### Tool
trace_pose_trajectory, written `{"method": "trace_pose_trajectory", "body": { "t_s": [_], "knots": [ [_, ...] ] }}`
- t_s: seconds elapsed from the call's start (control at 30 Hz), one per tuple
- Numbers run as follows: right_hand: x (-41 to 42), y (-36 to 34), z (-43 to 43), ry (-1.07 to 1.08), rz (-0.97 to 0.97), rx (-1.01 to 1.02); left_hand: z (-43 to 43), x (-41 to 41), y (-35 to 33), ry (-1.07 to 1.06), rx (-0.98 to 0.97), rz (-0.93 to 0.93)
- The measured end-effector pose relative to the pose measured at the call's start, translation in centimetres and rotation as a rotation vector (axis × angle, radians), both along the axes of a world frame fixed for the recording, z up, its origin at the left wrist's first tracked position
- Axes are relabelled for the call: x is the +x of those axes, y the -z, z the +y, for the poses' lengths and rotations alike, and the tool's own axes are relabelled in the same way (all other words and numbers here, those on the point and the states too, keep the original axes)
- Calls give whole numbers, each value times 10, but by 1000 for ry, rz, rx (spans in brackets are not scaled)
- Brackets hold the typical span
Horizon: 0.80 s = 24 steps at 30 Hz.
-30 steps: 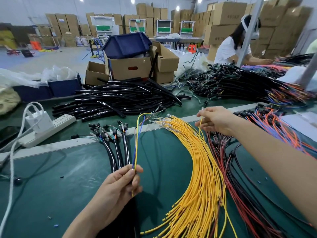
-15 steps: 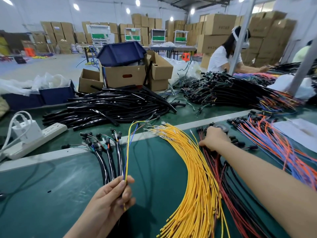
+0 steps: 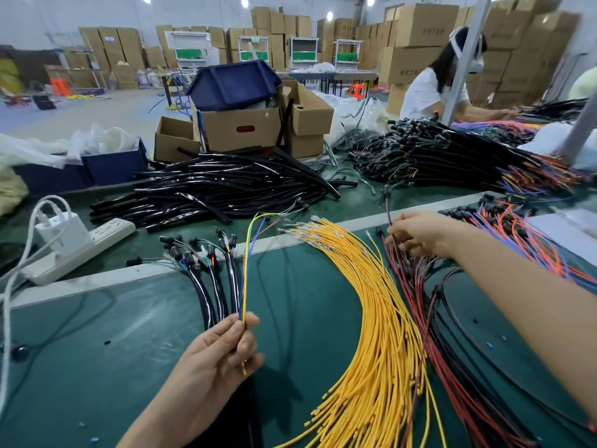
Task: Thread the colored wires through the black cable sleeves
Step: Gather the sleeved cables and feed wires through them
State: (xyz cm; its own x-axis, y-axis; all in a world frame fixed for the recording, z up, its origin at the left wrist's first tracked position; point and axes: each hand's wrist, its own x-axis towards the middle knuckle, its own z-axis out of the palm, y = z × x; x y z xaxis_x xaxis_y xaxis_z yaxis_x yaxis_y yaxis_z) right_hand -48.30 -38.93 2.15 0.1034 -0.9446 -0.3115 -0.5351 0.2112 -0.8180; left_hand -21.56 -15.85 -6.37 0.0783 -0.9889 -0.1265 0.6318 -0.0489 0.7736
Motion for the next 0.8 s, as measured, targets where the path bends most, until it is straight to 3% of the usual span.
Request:
{"method": "trace_pose_trajectory", "body": {
  "t_s": [0.07, 0.3, 0.4, 0.5, 0.67, 0.8],
  "knots": [
    [-1, -12, 0, -77, -35, 29, 0, 0, 1, 8, -4, 0],
    [1, -25, 7, -302, 213, 141, 1, -1, 0, 29, -30, 13],
    [4, -21, 16, -312, 195, 153, 1, -1, 0, 42, -35, 18],
    [13, -31, 18, -138, 80, -131, 2, -1, -2, 45, -40, 6],
    [30, -86, 29, 215, -358, -834, 5, -1, -4, 39, -21, 9],
    [46, -114, 51, 215, -629, -956, 6, -1, -3, 31, -10, 18]
  ]
}}
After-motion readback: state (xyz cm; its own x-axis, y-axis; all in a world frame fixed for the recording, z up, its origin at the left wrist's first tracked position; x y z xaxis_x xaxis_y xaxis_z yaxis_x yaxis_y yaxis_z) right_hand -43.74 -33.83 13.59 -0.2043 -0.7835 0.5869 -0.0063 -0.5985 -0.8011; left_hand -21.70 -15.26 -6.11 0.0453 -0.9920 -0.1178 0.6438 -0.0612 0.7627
